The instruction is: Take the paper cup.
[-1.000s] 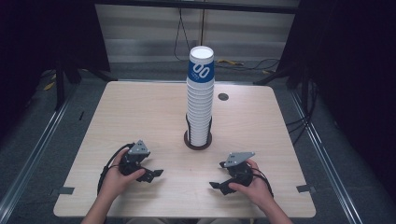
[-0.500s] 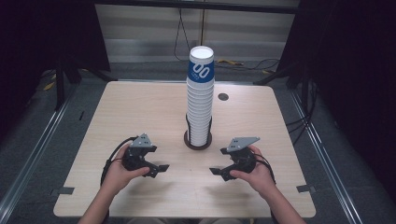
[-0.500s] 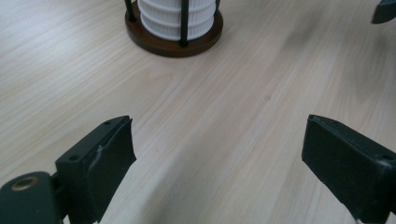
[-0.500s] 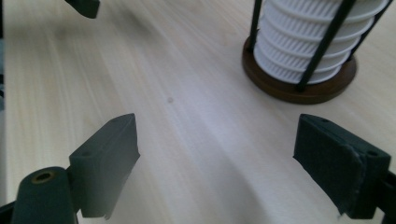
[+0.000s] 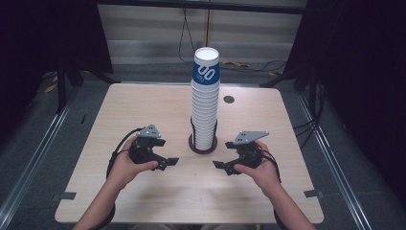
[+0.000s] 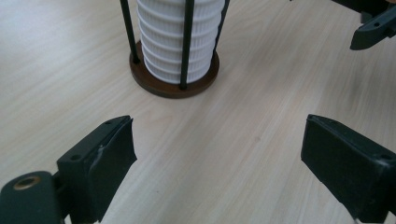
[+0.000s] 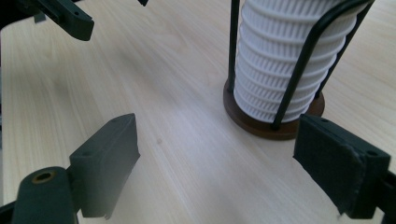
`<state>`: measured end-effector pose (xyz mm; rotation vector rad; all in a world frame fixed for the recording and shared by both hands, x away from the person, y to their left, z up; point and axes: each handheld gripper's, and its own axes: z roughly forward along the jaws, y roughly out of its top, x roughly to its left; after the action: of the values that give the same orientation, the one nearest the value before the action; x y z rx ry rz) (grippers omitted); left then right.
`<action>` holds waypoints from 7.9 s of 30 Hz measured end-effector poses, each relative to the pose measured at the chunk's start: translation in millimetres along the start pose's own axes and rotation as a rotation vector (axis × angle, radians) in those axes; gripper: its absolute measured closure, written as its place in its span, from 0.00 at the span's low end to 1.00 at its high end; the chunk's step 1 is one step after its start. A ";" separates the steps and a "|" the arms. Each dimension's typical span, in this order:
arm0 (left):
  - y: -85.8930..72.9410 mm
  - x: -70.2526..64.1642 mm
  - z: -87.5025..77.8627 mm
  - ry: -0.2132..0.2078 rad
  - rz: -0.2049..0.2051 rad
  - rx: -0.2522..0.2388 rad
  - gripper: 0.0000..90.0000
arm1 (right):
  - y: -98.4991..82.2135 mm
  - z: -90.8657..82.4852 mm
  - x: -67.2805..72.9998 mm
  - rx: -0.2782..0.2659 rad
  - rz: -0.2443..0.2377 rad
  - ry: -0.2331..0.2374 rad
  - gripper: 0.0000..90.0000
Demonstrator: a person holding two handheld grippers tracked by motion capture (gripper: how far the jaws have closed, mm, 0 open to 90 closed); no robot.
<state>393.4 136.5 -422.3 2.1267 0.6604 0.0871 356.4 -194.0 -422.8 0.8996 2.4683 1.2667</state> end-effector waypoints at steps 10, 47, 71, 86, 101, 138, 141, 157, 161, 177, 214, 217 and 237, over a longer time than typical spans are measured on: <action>42.6 3.4 -20.8 0.021 0.033 -0.016 0.13 | 25.7 -3.9 -8.1 -0.054 0.014 -0.029 0.15; 174.9 -0.8 -45.8 0.037 0.122 -0.038 0.14 | 108.9 -20.4 -14.5 -0.100 -0.033 -0.101 0.13; 208.9 14.3 -31.6 -0.006 0.088 -0.067 0.14 | 133.5 -12.1 -26.5 -0.123 -0.010 -0.121 0.13; 215.7 14.1 -6.1 -0.041 0.118 -0.021 0.11 | 136.1 -8.9 -33.8 -0.134 0.012 -0.117 0.13; 219.7 9.4 -5.7 -0.014 0.136 -0.006 0.15 | 146.4 -10.7 -32.5 -0.178 0.028 -0.124 0.12; 229.2 3.9 -16.3 -0.001 0.108 -0.019 0.18 | 146.8 -9.4 -28.7 -0.245 0.035 -0.148 0.17; 229.8 3.7 -17.5 -0.002 0.109 -0.021 0.19 | 146.4 -9.6 -28.3 -0.243 0.040 -0.150 0.17; 237.6 4.2 -33.7 0.003 0.096 -0.080 0.22 | 144.4 -9.7 -27.5 -0.243 0.041 -0.155 0.19; 238.3 3.5 -35.9 0.008 0.097 -0.087 0.23 | 144.0 -9.8 -27.3 -0.246 0.043 -0.156 0.19; 244.4 1.4 -43.7 0.006 0.099 -0.094 0.23 | 143.5 -11.5 -26.5 -0.241 0.037 -0.159 0.21; 249.0 0.0 -62.1 0.015 0.081 -0.143 0.24 | 139.1 -14.1 -23.8 -0.232 0.034 -0.173 0.24; 248.7 -0.8 -64.2 0.019 0.082 -0.147 0.23 | 139.2 -14.0 -23.5 -0.232 0.034 -0.176 0.24; 238.5 0.4 -77.0 0.025 0.073 -0.150 0.23 | 134.6 -14.2 -21.6 -0.220 0.028 -0.187 0.25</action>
<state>472.4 81.3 -190.9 2.0074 0.5726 0.1971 423.4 -157.4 -308.9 0.9504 2.1337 1.3636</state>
